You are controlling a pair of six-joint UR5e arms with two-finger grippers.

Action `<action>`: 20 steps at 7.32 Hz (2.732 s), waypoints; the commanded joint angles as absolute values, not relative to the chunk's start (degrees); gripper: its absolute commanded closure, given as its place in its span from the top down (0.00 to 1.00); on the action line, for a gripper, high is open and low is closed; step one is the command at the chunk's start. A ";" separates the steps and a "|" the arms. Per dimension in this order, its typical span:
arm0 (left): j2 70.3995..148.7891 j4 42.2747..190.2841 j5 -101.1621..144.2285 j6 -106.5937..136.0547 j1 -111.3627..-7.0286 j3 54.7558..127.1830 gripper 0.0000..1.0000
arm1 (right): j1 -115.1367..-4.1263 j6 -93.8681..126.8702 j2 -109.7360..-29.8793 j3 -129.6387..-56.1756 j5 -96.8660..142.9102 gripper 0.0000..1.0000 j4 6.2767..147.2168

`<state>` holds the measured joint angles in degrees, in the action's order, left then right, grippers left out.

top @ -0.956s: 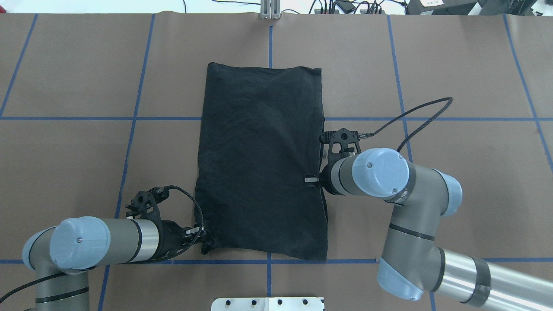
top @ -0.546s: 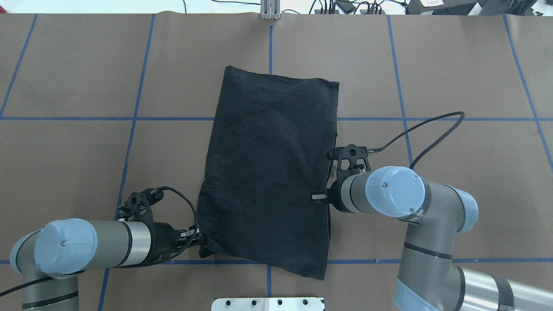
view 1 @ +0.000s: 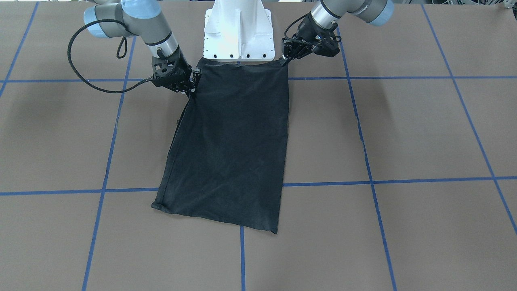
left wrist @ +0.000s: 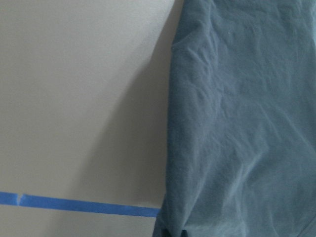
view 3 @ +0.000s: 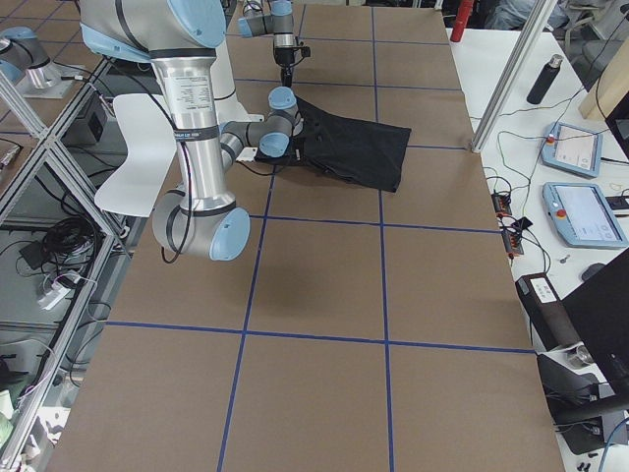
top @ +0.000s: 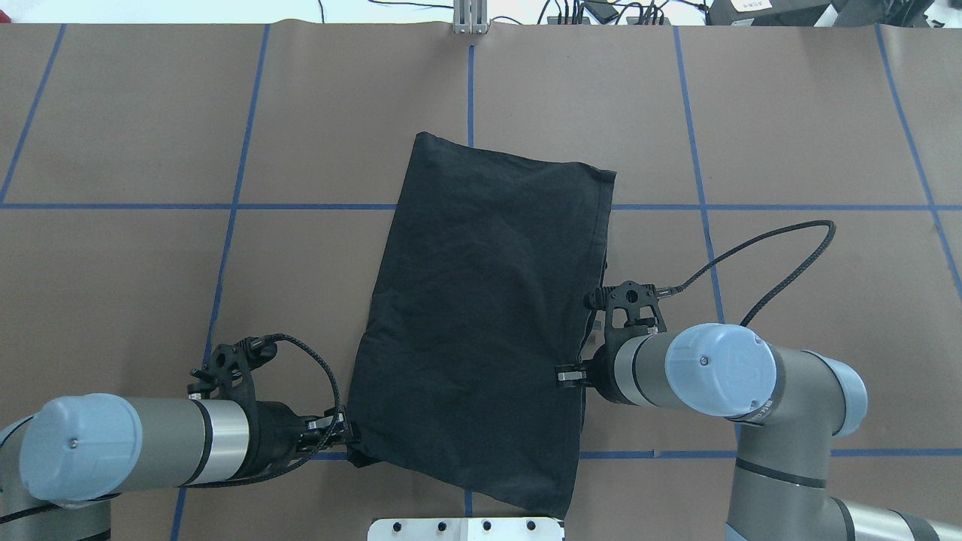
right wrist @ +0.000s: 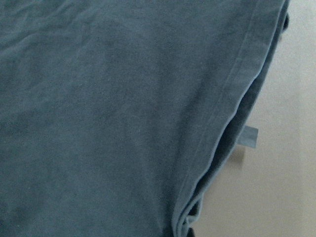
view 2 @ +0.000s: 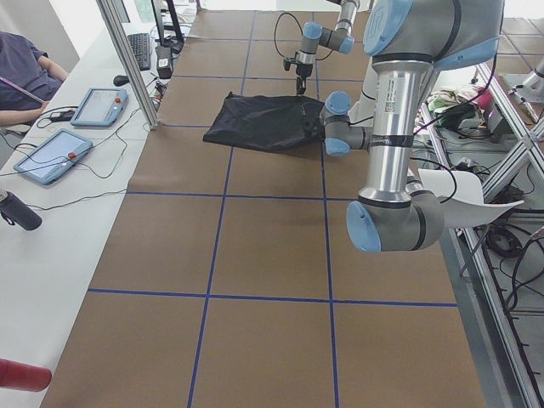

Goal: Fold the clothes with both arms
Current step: 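Close both grippers on the bundle's near edge corners, then lift the near edge with both grippers and fold it over toward the far edge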

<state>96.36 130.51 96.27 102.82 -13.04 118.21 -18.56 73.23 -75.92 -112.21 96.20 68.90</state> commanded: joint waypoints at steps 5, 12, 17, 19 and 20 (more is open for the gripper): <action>117.56 112.06 96.50 94.41 -27.93 110.43 0.00 | -28.72 72.16 -67.45 -104.81 96.77 0.00 69.08; 138.32 112.94 98.26 80.97 -43.23 79.14 0.00 | -39.37 69.09 -55.56 -87.39 100.28 0.00 69.00; 147.64 115.55 98.17 73.21 -45.52 61.83 0.00 | -40.43 65.84 -51.33 -78.67 99.76 0.00 68.47; 152.12 119.26 100.26 73.47 -46.40 52.51 0.00 | -41.74 63.74 -50.28 -76.74 100.11 0.00 68.38; 153.10 122.66 101.33 74.43 -46.49 50.03 0.00 | -42.71 62.76 -50.27 -76.21 100.46 0.00 68.47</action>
<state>151.29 119.31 99.84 73.65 -46.16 54.02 -41.59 64.11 -50.56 -77.09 100.11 68.41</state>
